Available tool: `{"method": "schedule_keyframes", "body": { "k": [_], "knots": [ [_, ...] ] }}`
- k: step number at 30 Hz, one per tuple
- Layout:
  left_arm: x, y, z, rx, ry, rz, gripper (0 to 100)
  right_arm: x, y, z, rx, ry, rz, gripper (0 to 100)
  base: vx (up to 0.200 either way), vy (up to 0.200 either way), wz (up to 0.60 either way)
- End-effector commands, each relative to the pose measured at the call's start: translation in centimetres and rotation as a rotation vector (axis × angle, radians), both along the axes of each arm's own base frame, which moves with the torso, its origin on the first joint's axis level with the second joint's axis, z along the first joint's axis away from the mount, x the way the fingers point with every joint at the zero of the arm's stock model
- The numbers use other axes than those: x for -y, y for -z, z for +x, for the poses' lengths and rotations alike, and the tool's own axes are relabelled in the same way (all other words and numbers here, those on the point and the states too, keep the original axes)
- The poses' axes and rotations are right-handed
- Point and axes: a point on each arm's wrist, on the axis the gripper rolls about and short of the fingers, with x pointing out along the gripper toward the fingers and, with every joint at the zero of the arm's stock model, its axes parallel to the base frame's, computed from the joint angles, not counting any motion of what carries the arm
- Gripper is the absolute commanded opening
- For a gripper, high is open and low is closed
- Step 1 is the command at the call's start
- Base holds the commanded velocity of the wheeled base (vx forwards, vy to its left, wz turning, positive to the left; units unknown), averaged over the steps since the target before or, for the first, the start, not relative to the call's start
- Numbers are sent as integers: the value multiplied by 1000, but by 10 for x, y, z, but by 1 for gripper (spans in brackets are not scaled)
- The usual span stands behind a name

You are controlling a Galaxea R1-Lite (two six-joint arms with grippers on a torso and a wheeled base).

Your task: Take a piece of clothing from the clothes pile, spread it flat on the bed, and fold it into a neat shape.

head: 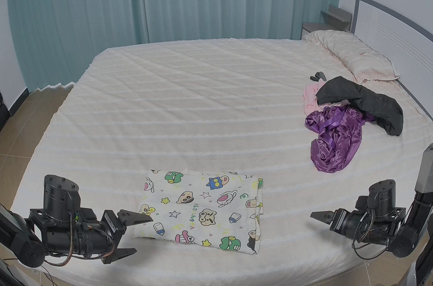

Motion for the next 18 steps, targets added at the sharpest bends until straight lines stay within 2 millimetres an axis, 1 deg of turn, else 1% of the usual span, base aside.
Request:
{"method": "schedule_keyframes", "body": {
  "k": [1,3,5,8,9,10,13,16,18],
  "knots": [
    [-3,3,3,-13,7,-16,100,-6,1,-3,-7,-19,19,100,0,0,0],
    [-3,4,4,-2,46,-58,100,-17,2,-6,-21,-43,55,100,0,0,0],
    [-5,5,5,5,40,-67,100,-27,5,-9,-26,-78,64,100,0,0,0],
    [-9,7,8,9,19,-73,100,-32,7,-11,-24,-105,75,100,0,0,0],
    [-15,10,13,3,-20,-74,100,-36,11,-9,-31,-121,76,100,0,0,0],
    [-18,11,15,-1,-33,-74,100,-38,14,-8,-33,-126,73,100,0,0,0],
    [-24,11,19,16,-66,-82,100,-47,21,1,-1,-146,87,100,0,200,0],
    [-27,10,20,24,-58,-110,100,-67,33,6,19,-213,73,100,0,200,0],
    [-28,10,20,23,-48,-122,100,-79,35,12,57,-257,65,100,0,200,0]
  ]
}}
